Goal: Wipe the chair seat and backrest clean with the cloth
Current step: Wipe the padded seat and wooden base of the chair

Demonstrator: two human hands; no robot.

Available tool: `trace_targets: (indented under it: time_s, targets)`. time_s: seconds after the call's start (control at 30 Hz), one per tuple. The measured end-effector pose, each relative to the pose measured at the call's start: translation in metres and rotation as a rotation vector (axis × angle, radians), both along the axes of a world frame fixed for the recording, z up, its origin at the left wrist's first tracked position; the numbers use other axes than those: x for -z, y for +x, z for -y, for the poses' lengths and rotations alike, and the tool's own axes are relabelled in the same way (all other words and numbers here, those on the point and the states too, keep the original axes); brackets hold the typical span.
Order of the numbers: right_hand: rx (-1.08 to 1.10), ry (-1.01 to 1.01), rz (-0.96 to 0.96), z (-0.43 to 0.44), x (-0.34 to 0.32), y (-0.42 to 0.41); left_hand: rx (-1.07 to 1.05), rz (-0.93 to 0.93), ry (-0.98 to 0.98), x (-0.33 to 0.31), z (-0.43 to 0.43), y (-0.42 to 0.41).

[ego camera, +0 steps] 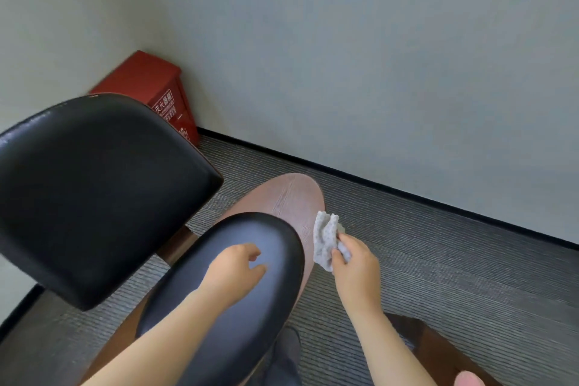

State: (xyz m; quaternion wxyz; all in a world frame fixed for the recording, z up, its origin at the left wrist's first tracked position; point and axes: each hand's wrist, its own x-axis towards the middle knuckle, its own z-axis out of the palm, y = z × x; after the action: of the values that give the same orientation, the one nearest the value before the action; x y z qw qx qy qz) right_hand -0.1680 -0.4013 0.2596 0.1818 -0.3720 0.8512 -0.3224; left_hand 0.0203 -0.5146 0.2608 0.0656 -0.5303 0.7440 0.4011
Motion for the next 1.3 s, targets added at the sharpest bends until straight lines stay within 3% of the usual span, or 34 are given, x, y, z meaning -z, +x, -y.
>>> trace_targets:
  time_s: [0.47,0.67,0.93,1.3]
  targets:
    - [-0.178,-0.145,0.015,0.028,-0.092,-0.003,-0.161,-0.069,-0.099,-0.074,-0.011,0.017]
    - [-0.281,-0.210,0.124,0.040,-0.109,-0.070,-0.290,-0.084,-0.187,-0.094,-0.010,-0.036]
    - [-0.448,-0.217,0.089,0.069,-0.136,-0.182,-0.376,-0.230,-0.266,-0.120,-0.007,-0.155]
    - [-0.581,-0.193,0.131,0.157,-0.150,-0.242,-0.482,-0.210,-0.297,-0.128,0.065,-0.195]
